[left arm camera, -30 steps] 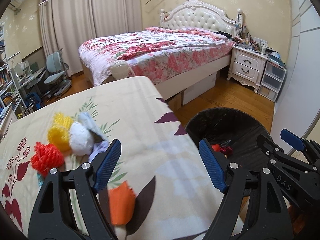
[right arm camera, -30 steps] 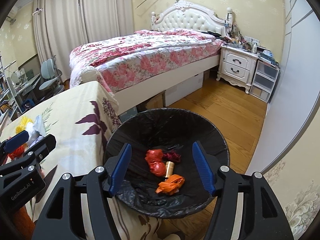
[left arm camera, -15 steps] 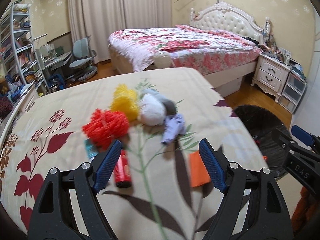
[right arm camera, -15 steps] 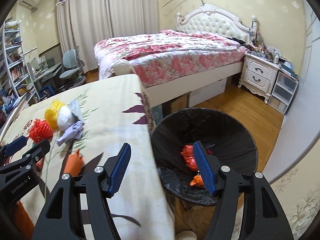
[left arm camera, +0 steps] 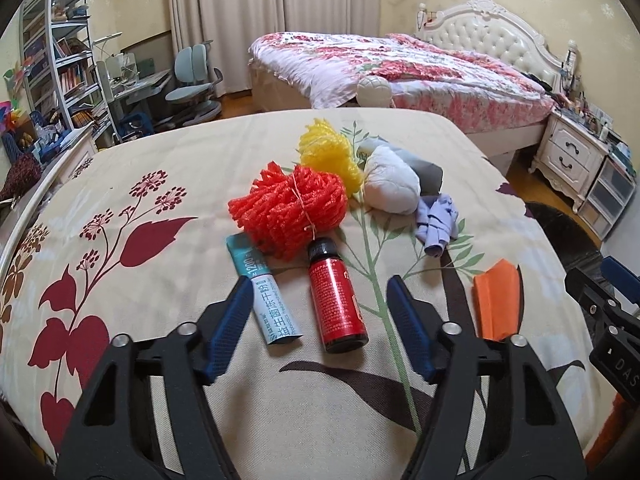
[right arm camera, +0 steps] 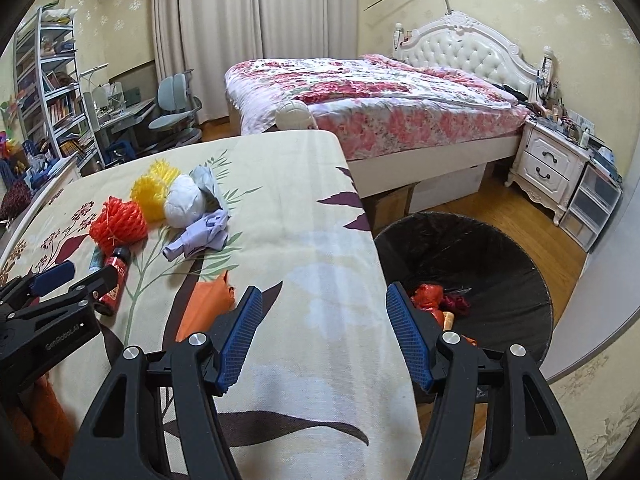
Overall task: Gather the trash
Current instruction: 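Grasp the red can with the left gripper while the right grasps the orange paper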
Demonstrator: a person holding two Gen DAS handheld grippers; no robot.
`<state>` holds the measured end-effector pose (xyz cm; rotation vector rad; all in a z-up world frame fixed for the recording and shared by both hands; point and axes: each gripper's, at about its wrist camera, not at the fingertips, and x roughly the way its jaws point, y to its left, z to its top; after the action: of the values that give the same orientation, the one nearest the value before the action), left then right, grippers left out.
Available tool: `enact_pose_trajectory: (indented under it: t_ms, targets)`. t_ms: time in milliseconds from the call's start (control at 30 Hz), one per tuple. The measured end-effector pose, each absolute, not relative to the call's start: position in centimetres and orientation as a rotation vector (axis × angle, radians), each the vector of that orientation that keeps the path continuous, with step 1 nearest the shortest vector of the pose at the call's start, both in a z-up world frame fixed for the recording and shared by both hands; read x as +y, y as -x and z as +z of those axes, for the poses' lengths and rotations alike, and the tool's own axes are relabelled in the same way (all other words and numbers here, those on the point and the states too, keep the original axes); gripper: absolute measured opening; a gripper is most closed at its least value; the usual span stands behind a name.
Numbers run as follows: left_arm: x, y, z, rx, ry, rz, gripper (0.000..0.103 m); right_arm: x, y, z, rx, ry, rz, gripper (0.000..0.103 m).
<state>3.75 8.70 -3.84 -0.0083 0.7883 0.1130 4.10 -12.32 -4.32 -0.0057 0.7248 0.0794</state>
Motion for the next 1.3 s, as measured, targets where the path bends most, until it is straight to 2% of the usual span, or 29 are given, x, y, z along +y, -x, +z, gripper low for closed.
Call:
enact_pose_trajectory:
  t_ms: [67, 200, 267, 333, 367, 1167, 1233, 1300]
  targets:
    - [8.5, -4.1, -4.3, 0.811, 0.004, 0.105, 0.055, -12.3, -4.0, -4.5, 0.729, 0.003, 0.084, 0.063]
    - [8.3, -4.7, -5.0, 0.849, -0.003, 0.105, 0.052, -12.3, -4.0, -4.6, 0.734, -0.005, 0.090, 0.063]
    - [8.2, -4.9, -5.2, 0.860, -0.006, 0.102, 0.044, -12.3, -3.9, -4.6, 0.733, -0.009, 0.096, 0.063]
    - [8.1, -4.9, -5.5, 0.873, -0.004, 0.086, 0.028, -12.1, -3.9, -4.6, 0.734, -0.008, 0.103, 0.063]
    - [8.1, -4.8, -5.5, 0.867, 0.001, 0.075, 0.024, -12.0, -3.9, -4.7, 0.734, -0.007, 0.105, 0.063]
    - [11.3, -0.9, -3.4, 0.775, 0.032, 0.115, 0.023, -6.1, -4.7, -6.3, 0.815, 0.043, 0.250, 0.063]
    - [11.4, -0.9, -3.4, 0.773, 0.033, 0.116, 0.023, -5.9, -4.8, -6.5, 0.828, 0.055, 0.249, 0.056]
    - [11.5, -0.9, -3.4, 0.774, 0.036, 0.113, 0.023, -5.9, -5.0, -6.8, 0.845, 0.055, 0.250, 0.043]
